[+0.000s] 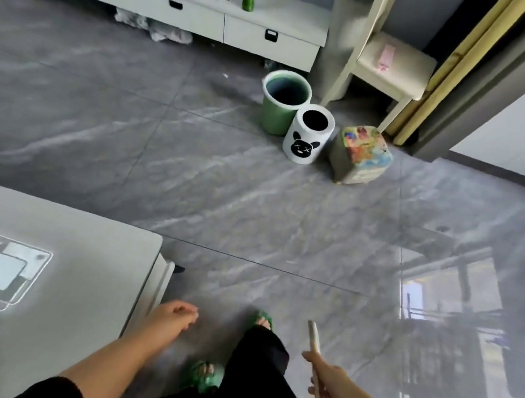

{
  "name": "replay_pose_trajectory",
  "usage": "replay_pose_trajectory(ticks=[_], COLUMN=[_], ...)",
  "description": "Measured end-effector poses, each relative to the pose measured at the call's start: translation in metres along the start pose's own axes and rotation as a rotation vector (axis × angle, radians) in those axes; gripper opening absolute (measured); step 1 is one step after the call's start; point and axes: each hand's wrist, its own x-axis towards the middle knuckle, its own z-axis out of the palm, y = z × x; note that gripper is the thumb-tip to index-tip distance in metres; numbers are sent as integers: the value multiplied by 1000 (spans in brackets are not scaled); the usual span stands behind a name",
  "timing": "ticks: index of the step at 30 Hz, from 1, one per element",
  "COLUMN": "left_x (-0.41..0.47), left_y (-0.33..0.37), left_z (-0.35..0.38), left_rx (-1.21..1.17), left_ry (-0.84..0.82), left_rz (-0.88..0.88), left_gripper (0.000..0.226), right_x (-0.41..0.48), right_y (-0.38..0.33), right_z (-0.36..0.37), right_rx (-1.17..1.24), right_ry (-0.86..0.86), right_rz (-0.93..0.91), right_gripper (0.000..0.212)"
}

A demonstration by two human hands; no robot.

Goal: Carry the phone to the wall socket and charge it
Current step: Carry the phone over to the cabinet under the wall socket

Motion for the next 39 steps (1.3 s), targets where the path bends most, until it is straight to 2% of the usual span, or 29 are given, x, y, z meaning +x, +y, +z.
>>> replay_pose_trajectory(ticks=[1, 3, 6, 9, 11, 14, 23, 27, 39], left_x=[47, 42, 62, 91, 108, 123, 198, 248, 419], left_y=[45, 58, 87, 123, 137, 151, 201, 241, 427], left_z=[-3, -7, -14, -19, -28, -45, -144, -208, -373], left_rx=[-60, -97, -165, -256, -306, -384, -565, -566, -591], left_ry=[2, -11, 58, 119, 165, 207, 363, 343, 268], left_rz=[-20, 42, 25, -45, -92, -170, -288, -326, -194], left_gripper=[22, 21, 21, 21, 21, 20, 10, 12, 18], right_x=[26, 23, 30, 48, 54, 59, 57, 59, 83], right_y=[-58, -58, -99, -191, -256, -333, -546, -629, -841], right_z=[-19, -26, -35, -41, -35, -6, 124, 170, 204], right_rx=[-2, -151, -164, -247, -307, -384, -485, -471, -480], right_ry=[25, -26, -25, -64, -92, -145, -246, -232, -182], right_rz=[21, 55, 8, 8, -7, -28, -203, -221, -42], right_gripper=[50, 52, 59, 65, 61, 42, 54, 53, 49])
